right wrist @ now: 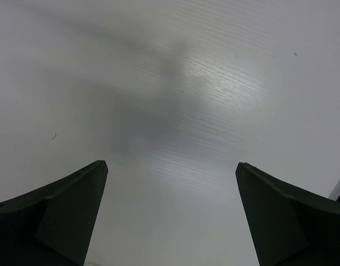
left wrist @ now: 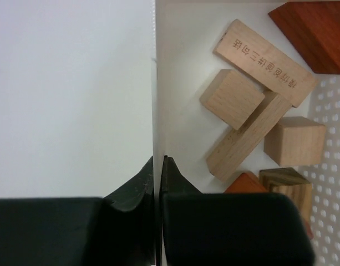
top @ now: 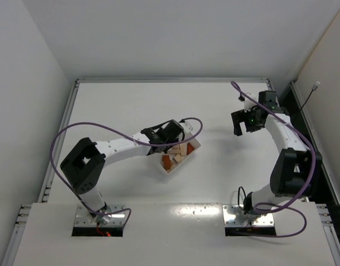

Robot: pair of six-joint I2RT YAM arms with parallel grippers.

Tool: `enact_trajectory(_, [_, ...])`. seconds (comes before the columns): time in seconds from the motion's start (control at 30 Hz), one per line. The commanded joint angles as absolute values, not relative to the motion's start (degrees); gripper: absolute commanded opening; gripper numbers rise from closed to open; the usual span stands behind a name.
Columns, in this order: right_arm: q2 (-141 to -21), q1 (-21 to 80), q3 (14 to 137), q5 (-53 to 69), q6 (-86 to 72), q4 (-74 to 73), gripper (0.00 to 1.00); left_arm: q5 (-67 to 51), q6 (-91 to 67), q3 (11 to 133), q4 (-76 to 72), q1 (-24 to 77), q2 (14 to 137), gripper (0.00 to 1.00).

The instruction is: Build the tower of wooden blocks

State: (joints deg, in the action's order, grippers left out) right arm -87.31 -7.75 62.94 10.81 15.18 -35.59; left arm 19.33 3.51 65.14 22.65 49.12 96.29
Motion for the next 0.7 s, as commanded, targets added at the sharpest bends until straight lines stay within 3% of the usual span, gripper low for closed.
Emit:
enact_trajectory(0.0, [-86.75, -8.87, 67.67, 9.84, 15.64, -36.30, 1.00, 33.91, 6.31, 64.69, 13.99, 48.60, 93.60, 0.00])
enact_trajectory(0.23, [-87.28, -10.11, 70.83, 8.27, 15.64, -37.35, 1.00, 54.64, 23.96, 56.53, -9.01, 49.83, 95.70, 0.00])
enact_trajectory(0.33, [-86.57, -11.59, 71.46, 8.26, 15.64, -37.35, 1.00, 63.26, 37.72, 51.95, -27.72, 49.83, 98.69, 0.00])
enact_trajectory(0.4, [-86.04, -12.22, 71.46, 8.26, 15.64, -37.88, 1.00, 67.66, 47.93, 48.27, -50.01, 50.36, 101.23, 0.00])
enact_trajectory(0.53, [-84.12, -13.88, 70.93, 8.26, 15.64, -37.88, 1.00, 67.77, 82.63, 47.28, -99.65, 51.50, 114.22, 0.00])
enact_trajectory(0.57, [-83.59, -13.89, 70.41, 8.26, 15.64, -37.88, 1.00, 66.20, 92.62, 48.50, -106.80, 51.50, 120.09, 0.00])
enact_trajectory(0.67, [-82.36, -15.02, 69.79, 8.26, 15.12, -37.88, 1.00, 65.66, 92.20, 50.36, -106.35, 51.50, 120.67, 0.00])
